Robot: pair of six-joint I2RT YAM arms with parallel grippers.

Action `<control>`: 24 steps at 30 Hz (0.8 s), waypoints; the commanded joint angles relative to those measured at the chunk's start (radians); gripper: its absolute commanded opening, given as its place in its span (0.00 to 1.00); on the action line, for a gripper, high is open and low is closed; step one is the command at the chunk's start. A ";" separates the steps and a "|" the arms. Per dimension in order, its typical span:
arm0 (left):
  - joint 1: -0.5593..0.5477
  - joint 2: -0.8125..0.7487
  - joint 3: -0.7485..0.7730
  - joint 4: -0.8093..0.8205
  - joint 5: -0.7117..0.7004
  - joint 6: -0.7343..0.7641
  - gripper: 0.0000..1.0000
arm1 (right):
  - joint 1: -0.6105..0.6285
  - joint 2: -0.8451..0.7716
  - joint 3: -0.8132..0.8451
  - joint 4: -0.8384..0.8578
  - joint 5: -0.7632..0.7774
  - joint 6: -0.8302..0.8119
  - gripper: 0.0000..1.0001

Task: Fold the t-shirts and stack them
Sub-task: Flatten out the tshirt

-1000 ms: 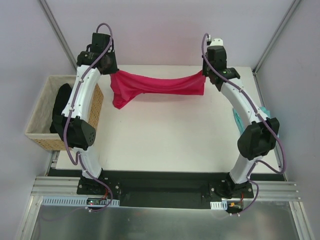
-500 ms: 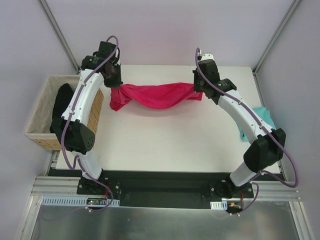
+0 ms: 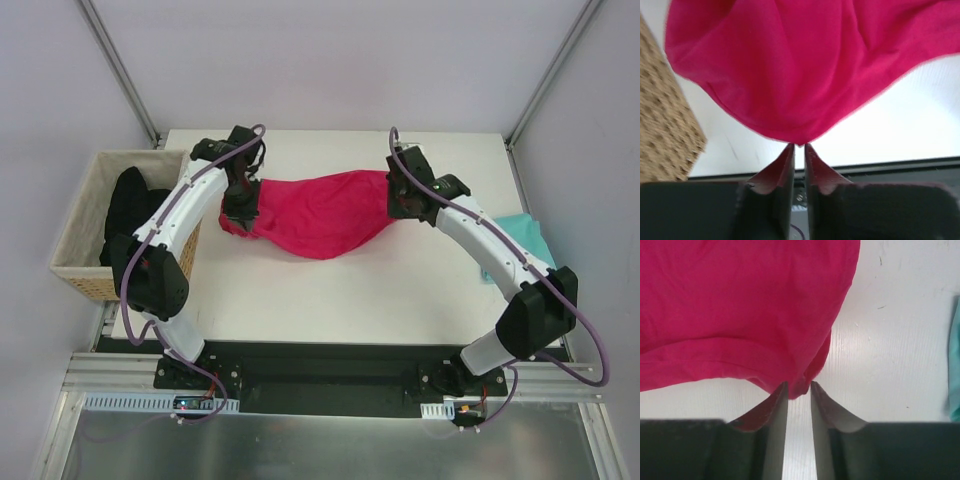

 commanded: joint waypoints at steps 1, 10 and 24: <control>-0.042 -0.038 -0.072 -0.089 0.065 0.002 0.20 | 0.021 -0.006 0.003 -0.099 0.012 0.056 0.39; -0.105 -0.027 -0.173 -0.109 0.033 -0.035 0.29 | 0.051 -0.032 -0.023 -0.122 0.055 0.072 0.60; -0.102 0.100 0.047 -0.069 -0.139 -0.176 0.50 | 0.067 0.004 0.055 -0.110 0.023 -0.008 0.70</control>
